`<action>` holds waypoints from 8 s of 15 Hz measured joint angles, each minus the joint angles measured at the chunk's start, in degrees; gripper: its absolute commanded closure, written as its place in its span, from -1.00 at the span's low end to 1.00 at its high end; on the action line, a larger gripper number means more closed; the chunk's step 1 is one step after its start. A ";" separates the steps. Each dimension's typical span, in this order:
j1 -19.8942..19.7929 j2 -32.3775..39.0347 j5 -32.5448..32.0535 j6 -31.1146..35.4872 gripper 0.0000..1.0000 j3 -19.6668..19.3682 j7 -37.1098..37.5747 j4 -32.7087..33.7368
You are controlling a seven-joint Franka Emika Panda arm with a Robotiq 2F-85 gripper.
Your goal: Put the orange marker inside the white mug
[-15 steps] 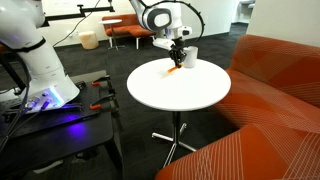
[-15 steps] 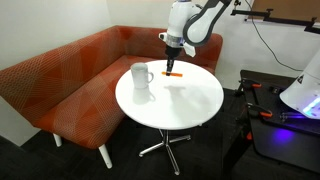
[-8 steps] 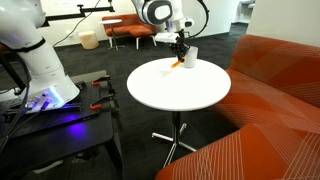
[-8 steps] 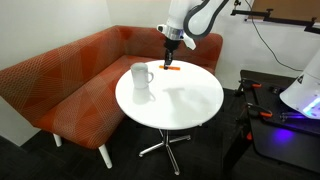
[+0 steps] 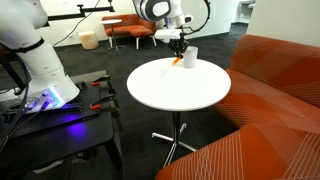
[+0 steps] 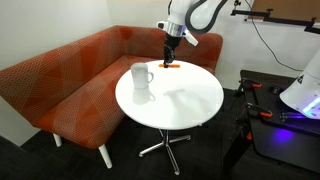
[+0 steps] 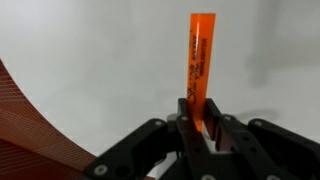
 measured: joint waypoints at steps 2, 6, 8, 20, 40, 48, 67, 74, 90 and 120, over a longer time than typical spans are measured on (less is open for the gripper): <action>0.03 0.05 0.00 0.00 0.90 0.00 0.01 -0.02; 0.01 0.02 0.00 0.74 0.90 0.09 0.01 -0.02; -0.23 -0.21 0.20 0.87 0.90 0.38 -0.06 -0.08; -15.37 -2.82 28.39 -3.24 0.90 17.07 -39.70 -1.39; -4.97 -4.06 55.29 -28.67 0.90 1.64 -89.02 7.73; -2.64 0.54 65.80 -28.97 0.90 0.38 -99.85 12.39; 0.37 4.59 78.06 -33.94 0.90 -4.53 -103.57 17.26; 0.36 5.07 81.64 -37.35 0.90 -4.84 -107.43 18.67; 0.37 13.95 85.53 -39.12 0.11 -5.83 -111.50 26.40; 3.50 5.30 87.48 -40.28 -1.00 -5.84 -109.90 18.97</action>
